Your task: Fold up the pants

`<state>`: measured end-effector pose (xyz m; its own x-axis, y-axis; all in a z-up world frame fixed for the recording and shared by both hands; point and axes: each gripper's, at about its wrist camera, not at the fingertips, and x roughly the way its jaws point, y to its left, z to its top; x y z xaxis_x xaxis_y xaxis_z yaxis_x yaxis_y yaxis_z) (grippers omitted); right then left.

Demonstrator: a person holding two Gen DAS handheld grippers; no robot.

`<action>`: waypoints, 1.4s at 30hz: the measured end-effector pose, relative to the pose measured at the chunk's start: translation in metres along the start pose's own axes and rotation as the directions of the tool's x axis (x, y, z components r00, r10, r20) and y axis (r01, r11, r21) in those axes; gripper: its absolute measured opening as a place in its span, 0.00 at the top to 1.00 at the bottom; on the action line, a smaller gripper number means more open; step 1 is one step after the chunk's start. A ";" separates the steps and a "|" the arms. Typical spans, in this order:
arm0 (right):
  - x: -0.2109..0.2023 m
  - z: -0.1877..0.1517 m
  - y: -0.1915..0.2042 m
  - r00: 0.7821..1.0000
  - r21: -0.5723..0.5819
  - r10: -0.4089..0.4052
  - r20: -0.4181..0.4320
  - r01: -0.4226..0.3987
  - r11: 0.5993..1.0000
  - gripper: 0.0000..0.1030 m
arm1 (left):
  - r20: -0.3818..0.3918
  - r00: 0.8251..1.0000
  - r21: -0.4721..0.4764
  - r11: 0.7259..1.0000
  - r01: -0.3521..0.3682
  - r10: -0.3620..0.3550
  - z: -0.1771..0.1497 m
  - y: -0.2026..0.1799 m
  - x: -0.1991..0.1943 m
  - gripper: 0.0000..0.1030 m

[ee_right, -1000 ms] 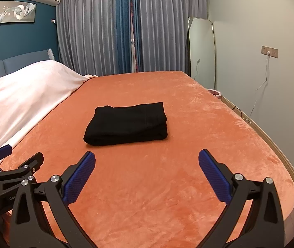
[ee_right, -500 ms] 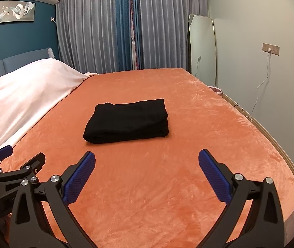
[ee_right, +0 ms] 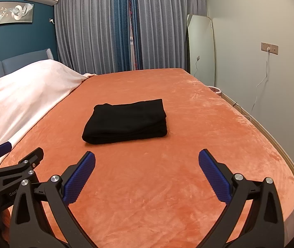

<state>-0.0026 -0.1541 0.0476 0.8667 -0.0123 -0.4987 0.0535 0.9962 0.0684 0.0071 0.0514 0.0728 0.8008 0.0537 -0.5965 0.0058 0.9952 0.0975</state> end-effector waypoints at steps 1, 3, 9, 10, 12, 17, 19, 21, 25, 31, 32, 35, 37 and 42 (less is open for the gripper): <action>0.000 0.000 0.000 1.000 0.000 -0.001 0.001 0.001 1.000 0.05 | 0.002 1.000 0.003 1.000 0.002 -0.002 0.000 0.000 -0.001 0.16; 0.000 0.000 0.000 1.000 0.000 -0.001 0.001 0.001 1.000 0.05 | 0.004 1.000 0.007 1.000 0.004 -0.004 0.001 -0.002 -0.002 0.16; -0.001 0.000 0.001 1.000 -0.001 -0.003 0.001 0.003 1.000 0.05 | 0.004 1.000 0.015 1.000 0.021 -0.021 0.001 -0.003 -0.004 0.16; -0.001 0.000 0.001 1.000 -0.001 -0.003 0.001 0.003 1.000 0.05 | 0.004 1.000 0.016 1.000 0.022 -0.022 0.001 -0.003 -0.004 0.16; -0.001 0.000 0.001 1.000 -0.002 -0.003 0.001 0.003 1.000 0.05 | 0.005 1.000 0.016 1.000 0.023 -0.023 0.001 -0.004 -0.005 0.16; -0.001 0.000 0.001 1.000 -0.002 -0.002 0.001 0.002 1.000 0.05 | 0.006 1.000 0.017 0.999 0.027 -0.027 0.001 -0.004 -0.006 0.16; -0.001 0.000 0.002 1.000 -0.002 -0.003 0.001 0.003 1.000 0.05 | 0.005 1.000 0.015 1.000 0.028 -0.028 0.002 -0.004 -0.006 0.16; -0.001 -0.001 0.002 1.000 -0.003 -0.004 0.001 0.004 1.000 0.05 | 0.004 1.000 0.016 0.999 0.029 -0.029 0.002 -0.004 -0.006 0.16; -0.001 -0.001 0.002 1.000 0.000 -0.003 0.000 0.003 1.000 0.05 | 0.004 1.000 0.015 0.999 0.031 -0.031 0.002 -0.005 -0.005 0.16; -0.002 0.001 0.001 1.000 -0.003 -0.002 -0.002 0.002 1.000 0.05 | 0.003 0.999 0.014 0.999 0.033 -0.033 0.002 -0.004 -0.005 0.16; -0.002 0.000 0.002 1.000 -0.002 -0.002 -0.002 0.002 1.000 0.05 | 0.003 1.000 0.013 0.999 0.031 -0.031 0.002 -0.004 -0.006 0.16; -0.002 0.001 0.001 1.000 -0.001 -0.001 -0.001 0.001 1.000 0.05 | 0.003 1.000 0.013 0.999 0.031 -0.031 0.002 -0.004 -0.005 0.16; -0.003 0.001 0.001 1.000 -0.002 -0.002 0.000 0.002 1.000 0.05 | 0.003 0.999 0.012 0.999 0.036 -0.036 0.002 -0.004 -0.006 0.16; -0.003 0.001 0.001 1.000 -0.002 0.000 -0.002 0.000 1.000 0.05 | 0.004 1.000 0.011 0.999 0.031 -0.031 0.001 -0.007 -0.007 0.16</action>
<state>-0.0043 -0.1537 0.0499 0.8658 -0.0121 -0.5003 0.0527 0.9964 0.0670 0.0019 0.0439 0.0774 0.8027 0.0223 -0.5960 0.0373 0.9955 0.0875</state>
